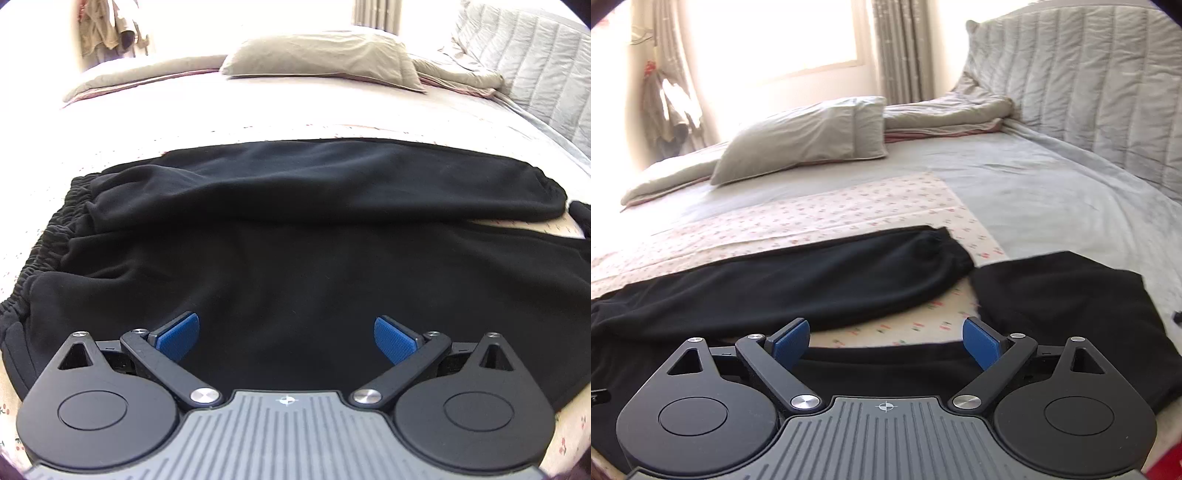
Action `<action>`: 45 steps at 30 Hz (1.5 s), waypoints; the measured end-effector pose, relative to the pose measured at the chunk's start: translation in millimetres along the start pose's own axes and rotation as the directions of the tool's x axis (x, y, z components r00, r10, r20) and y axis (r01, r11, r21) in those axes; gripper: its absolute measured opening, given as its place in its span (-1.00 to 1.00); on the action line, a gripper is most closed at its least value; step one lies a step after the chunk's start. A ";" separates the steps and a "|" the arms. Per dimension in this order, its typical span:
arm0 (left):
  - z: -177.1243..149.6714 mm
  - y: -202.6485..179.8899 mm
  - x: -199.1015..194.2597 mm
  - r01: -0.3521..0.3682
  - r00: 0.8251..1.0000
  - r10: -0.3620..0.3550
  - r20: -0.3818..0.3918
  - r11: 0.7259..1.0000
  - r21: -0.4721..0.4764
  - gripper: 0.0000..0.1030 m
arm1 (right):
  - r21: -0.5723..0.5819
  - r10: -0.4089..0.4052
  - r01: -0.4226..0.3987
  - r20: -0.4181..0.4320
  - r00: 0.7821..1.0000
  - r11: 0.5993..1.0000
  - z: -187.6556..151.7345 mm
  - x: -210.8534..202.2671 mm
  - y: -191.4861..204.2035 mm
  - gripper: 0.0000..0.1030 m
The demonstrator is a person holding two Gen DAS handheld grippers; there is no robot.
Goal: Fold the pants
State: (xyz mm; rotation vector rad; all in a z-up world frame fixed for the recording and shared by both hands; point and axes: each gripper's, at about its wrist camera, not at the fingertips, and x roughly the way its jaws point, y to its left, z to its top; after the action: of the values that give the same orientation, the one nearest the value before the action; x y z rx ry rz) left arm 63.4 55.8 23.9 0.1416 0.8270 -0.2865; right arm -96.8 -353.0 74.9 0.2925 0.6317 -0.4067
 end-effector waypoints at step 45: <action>74.9 122.4 57.7 -0.089 0.984 0.155 0.092 0.861 -0.501 0.72 | -0.480 0.372 -0.610 -0.504 0.780 0.630 55.2 326.4 389.4 -0.30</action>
State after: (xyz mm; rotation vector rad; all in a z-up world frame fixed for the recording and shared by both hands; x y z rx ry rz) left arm 190.5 143.5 32.9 -0.3052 0.7351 0.0451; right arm 346.3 -121.4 -30.8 -0.1157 0.9749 0.4349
